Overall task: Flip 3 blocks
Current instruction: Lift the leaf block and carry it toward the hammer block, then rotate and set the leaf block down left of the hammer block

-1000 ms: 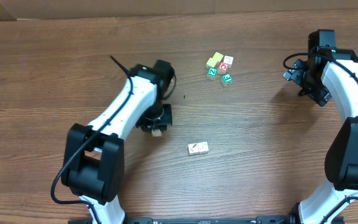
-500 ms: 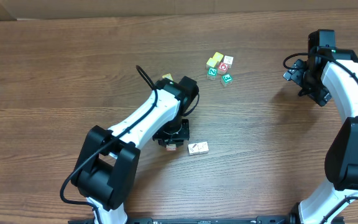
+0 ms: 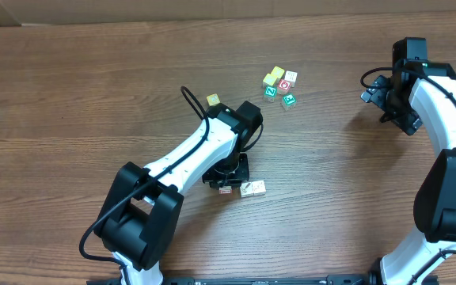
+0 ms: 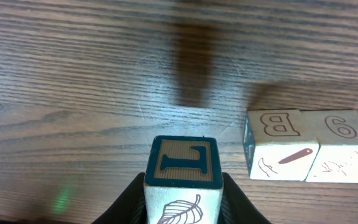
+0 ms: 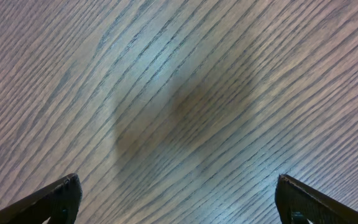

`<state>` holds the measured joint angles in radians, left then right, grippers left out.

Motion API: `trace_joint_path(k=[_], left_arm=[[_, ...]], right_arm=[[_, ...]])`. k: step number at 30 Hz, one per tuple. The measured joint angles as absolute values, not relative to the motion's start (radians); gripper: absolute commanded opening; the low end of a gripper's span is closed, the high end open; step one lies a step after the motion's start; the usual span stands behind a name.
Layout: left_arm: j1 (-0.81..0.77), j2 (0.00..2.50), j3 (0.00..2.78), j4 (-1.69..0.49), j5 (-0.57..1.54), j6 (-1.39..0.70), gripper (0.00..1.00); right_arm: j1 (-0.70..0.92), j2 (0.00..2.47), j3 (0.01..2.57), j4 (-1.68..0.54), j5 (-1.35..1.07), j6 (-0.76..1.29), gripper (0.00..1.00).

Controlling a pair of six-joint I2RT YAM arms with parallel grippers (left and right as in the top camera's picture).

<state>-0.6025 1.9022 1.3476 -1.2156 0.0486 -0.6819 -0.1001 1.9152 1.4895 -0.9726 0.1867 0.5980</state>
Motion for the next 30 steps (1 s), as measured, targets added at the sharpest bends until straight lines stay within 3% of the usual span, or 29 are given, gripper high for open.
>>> trace_joint_path(k=[13,24,30], left_arm=[[-0.622,1.902,1.267,-1.132,0.033,-0.735,0.23],[-0.579,1.902,1.256,-1.123,0.071,-0.712,0.48],[-0.506,1.902,1.315,-1.166,0.128,-0.670,0.49]], right_arm=[[-0.100,1.915,1.489,-0.973,0.187,0.598,1.00],[-0.100,1.915,1.489,-0.973,0.187,0.598,1.00],[-0.100,1.915,1.489,-0.973,0.187,0.598,1.00]])
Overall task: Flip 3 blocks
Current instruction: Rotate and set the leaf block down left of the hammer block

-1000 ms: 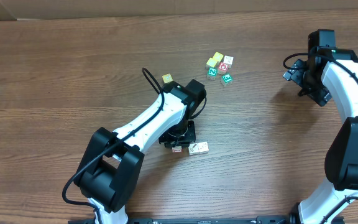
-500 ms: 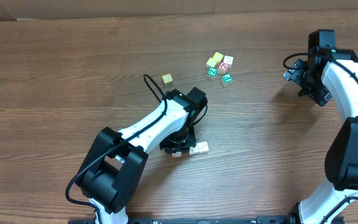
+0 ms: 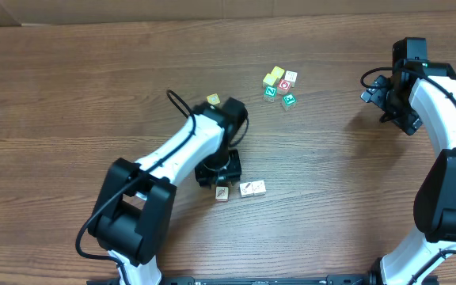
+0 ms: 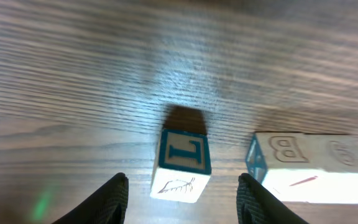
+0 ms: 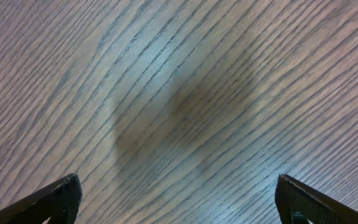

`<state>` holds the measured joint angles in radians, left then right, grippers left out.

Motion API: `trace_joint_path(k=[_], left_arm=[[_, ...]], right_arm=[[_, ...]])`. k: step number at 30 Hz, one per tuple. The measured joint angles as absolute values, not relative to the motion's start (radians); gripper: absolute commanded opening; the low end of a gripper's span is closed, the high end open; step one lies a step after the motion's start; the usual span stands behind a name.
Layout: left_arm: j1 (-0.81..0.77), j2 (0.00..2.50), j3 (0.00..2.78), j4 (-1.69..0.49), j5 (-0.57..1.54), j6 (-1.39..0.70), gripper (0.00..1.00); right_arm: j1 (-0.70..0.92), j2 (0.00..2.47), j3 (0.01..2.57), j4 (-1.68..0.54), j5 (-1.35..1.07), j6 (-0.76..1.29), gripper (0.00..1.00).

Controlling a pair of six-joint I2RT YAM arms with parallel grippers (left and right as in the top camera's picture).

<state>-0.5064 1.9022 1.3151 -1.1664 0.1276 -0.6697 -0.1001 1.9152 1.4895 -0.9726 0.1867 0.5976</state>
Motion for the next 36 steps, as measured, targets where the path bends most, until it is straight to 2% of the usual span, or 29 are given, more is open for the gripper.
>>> trace_joint_path(k=[6,8,9,10,24,36], left_arm=[[-0.459,1.900,1.420,-1.266,0.121,-0.632,0.45],[-0.456,1.896,1.429,-1.308,0.096,-0.625,0.32],[-0.456,1.894,1.429,-1.327,0.083,-0.622,0.16],[-0.456,1.894,1.428,-1.343,0.066,-0.623,0.04],[-0.456,1.890,1.202,-1.176,0.020,-0.621,0.04],[-0.456,1.878,1.096,-1.005,0.145,-0.621,0.04]], right_arm=[[-0.100,1.915,1.489,-0.973,0.187,0.598,1.00],[-0.100,1.915,1.489,-0.973,0.187,0.598,1.00],[-0.100,1.915,1.489,-0.972,0.187,0.598,1.00],[-0.100,1.915,1.489,-0.972,0.187,0.598,1.00],[-0.100,1.915,1.489,-0.973,0.187,0.598,1.00],[-0.100,1.915,1.489,-0.973,0.187,0.598,1.00]])
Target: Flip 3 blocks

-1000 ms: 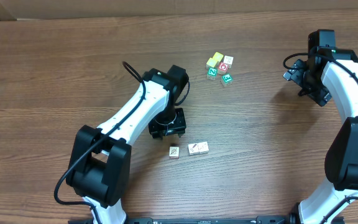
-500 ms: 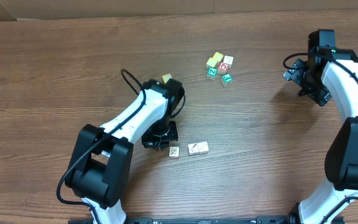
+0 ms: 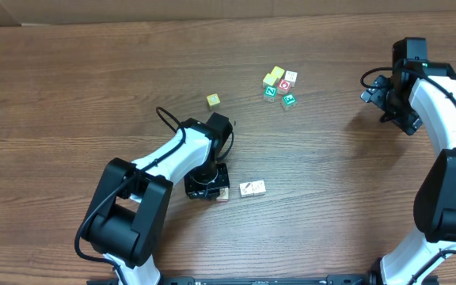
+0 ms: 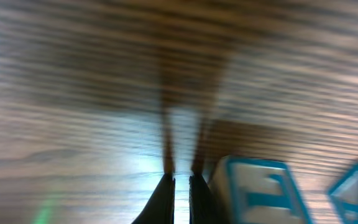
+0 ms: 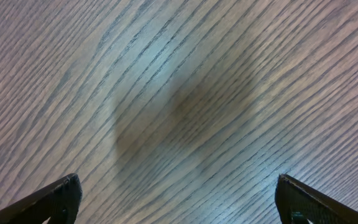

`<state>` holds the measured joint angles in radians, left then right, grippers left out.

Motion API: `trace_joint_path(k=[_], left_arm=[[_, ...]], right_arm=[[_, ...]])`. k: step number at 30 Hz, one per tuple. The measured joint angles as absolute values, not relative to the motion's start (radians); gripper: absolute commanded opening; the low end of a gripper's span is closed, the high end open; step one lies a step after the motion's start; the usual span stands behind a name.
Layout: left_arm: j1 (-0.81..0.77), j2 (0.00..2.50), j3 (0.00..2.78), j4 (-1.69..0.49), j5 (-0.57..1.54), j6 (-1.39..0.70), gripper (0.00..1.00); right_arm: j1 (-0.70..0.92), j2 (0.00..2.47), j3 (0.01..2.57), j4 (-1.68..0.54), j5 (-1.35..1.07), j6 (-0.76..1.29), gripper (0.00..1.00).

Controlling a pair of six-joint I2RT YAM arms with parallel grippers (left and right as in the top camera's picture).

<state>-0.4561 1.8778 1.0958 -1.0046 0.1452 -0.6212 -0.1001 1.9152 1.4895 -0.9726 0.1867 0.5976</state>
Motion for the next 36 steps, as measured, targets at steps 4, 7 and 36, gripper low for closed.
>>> trace_joint_path(k=[4,7,36], left_arm=[[-0.456,1.874,1.092,-0.980,0.180,-0.621,0.04],[-0.456,1.874,1.091,-0.971,0.200,-0.621,0.04],[-0.456,1.867,1.089,-0.855,0.259,-0.701,0.04]], right_arm=[[-0.100,1.915,1.489,-0.972,0.187,0.598,1.00],[-0.100,1.915,1.489,-0.973,0.187,0.598,1.00],[-0.100,1.915,1.489,-0.972,0.187,0.598,1.00]])
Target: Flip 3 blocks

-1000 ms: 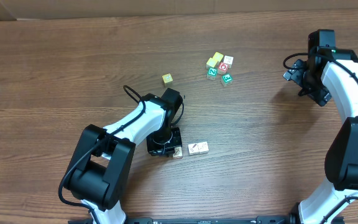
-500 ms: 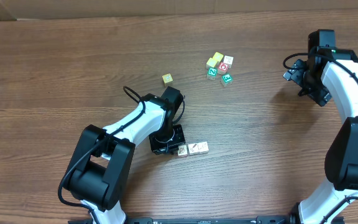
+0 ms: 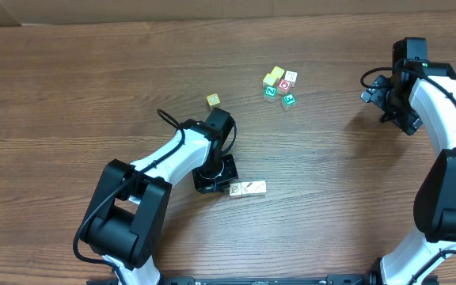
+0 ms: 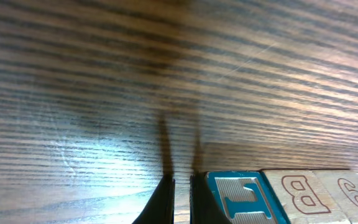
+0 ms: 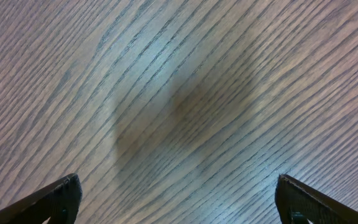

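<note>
Three wooden blocks lie in a touching row on the table: a teal T block, a B block and a 9 block. Overhead they show as a short pale row. My left gripper is shut and empty, its tips low at the table just left of the T block; overhead, the left gripper is at the row's left end. Far off at the right, my right gripper hangs open over bare wood, and the right gripper has nothing between its fingers.
A cluster of several small coloured blocks lies at the back centre. A single yellow block sits behind the left arm. The table's far edge meets a cardboard wall.
The T block stood apart from the B and 9 pair; now it touches the B block, making one row. My shut left gripper has shifted slightly right and back. The right arm is unchanged.
My left gripper was shut on the T block to the left of the B and 9 pair. Then it was open with the block standing on the table. Later it was shut and empty beside the block. Now the block rests against the pair.
</note>
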`<state>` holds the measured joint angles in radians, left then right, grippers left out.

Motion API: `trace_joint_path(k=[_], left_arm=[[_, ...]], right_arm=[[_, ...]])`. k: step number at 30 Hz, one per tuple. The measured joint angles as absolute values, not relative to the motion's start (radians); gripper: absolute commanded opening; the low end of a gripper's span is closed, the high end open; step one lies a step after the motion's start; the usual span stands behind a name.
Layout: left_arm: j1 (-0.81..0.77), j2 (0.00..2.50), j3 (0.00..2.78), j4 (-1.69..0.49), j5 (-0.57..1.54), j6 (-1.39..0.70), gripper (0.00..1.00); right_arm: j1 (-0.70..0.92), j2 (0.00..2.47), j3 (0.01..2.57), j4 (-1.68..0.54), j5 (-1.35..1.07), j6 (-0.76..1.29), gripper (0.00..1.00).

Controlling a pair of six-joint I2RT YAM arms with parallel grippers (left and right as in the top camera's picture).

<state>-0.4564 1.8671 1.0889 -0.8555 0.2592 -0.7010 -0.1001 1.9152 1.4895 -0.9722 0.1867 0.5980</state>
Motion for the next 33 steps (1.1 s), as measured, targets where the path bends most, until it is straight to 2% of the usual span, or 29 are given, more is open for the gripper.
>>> trace_joint_path(k=[21,28,33], left_arm=[[-0.456,1.864,1.089,-0.799,0.255,-0.701,0.04],[-0.384,1.858,1.138,-0.923,0.204,-0.670,0.04],[-0.330,1.761,1.181,-0.988,0.174,-0.626,0.04]], right_arm=[[-0.100,1.915,1.489,-0.973,0.187,0.598,1.00],[-0.100,1.915,1.489,-0.973,0.187,0.598,1.00],[-0.100,1.915,1.489,-0.973,0.187,0.598,1.00]])
